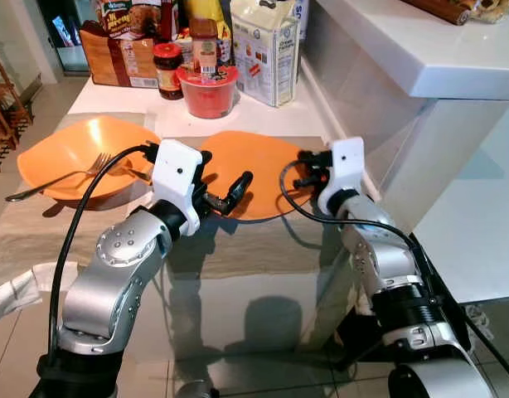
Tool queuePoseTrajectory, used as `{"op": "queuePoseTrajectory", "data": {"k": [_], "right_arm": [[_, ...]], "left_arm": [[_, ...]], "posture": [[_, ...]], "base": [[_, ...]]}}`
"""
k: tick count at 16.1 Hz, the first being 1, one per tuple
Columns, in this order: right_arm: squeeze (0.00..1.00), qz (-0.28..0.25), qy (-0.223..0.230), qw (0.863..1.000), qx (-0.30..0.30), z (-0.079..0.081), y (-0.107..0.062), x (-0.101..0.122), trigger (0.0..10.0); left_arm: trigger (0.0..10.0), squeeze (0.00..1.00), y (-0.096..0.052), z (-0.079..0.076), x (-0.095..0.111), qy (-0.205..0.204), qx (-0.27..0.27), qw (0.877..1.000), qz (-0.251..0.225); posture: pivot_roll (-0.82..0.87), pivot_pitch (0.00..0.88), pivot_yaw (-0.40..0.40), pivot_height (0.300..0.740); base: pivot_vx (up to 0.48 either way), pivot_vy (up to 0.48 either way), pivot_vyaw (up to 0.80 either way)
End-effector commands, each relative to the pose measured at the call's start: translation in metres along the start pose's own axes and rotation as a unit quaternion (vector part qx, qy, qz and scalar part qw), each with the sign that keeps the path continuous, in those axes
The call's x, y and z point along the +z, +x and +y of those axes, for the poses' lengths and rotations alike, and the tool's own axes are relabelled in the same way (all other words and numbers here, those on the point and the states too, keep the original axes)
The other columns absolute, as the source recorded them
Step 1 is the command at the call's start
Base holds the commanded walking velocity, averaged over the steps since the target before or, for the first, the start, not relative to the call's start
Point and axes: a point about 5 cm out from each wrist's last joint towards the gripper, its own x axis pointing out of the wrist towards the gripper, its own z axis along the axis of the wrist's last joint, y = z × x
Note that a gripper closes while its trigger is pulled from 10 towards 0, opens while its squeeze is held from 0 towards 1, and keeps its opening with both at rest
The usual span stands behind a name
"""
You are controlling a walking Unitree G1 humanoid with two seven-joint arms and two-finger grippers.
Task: Setting the table
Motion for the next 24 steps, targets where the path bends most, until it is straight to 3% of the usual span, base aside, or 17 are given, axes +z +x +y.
{"op": "queuePoseTrajectory", "data": {"k": [1, 5, 7, 12, 16, 18, 24], "right_arm": [[0.0, -0.038, 0.005, 0.999, -0.001, -0.001, 0.0, 0.014, 10.0], [0.0, -0.074, 0.014, 0.997, -0.008, -0.004, -0.001, 0.024, 10.0], [0.0, -0.071, 0.016, 0.997, -0.008, -0.002, -0.002, 0.021, 10.0], [0.0, -0.074, 0.028, 0.997, -0.003, 0.002, -0.008, 0.017, 10.0], [0.0, -0.077, 0.027, 0.997, 0.0, -0.01, -0.027, 0.024, 10.0], [0.0, -0.067, 0.029, 0.997, 0.001, -0.017, -0.048, 0.023, 10.0], [0.0, -0.048, 0.055, 0.994, 0.08, -0.006, -0.081, 0.034, 10.0]], "left_arm": [[10.0, 0.0, 0.002, 0.003, 0.002, 0.006, 0.009, 1.0, 0.0], [10.0, 0.0, 0.003, 0.015, -0.009, 0.003, 0.045, 0.998, 0.032], [10.0, 0.0, 0.003, 0.036, -0.021, -0.012, 0.092, 0.993, 0.07], [10.0, 0.0, 0.003, 0.044, -0.032, -0.042, 0.109, 0.989, 0.094], [10.0, 0.0, 0.006, 0.044, -0.036, -0.075, 0.113, 0.986, 0.095], [10.0, 0.0, 0.008, 0.041, -0.037, -0.105, 0.104, 0.985, 0.093], [10.0, 0.0, 0.01, 0.04, -0.041, -0.182, 0.101, 0.973, 0.099]], "posture": [[0.18, 0.0, -0.035, 0.74], [0.18, 0.0, -0.04, 0.74], [0.18, 0.0, -0.043, 0.74], [0.18, 0.0, -0.044, 0.74], [0.15, 0.0, -0.05, 0.74], [0.12, 0.0, -0.046, 0.74], [0.09, 0.0, -0.05, 0.74]], "base": [[0.0, 0.0, 0.0], [0.0, 0.0, 0.0], [0.0, 0.0, 0.0], [0.0, 0.0, 0.0], [0.0, 0.0, 0.0], [0.0, 0.0, 0.0], [0.0, 0.0, 0.0]]}}
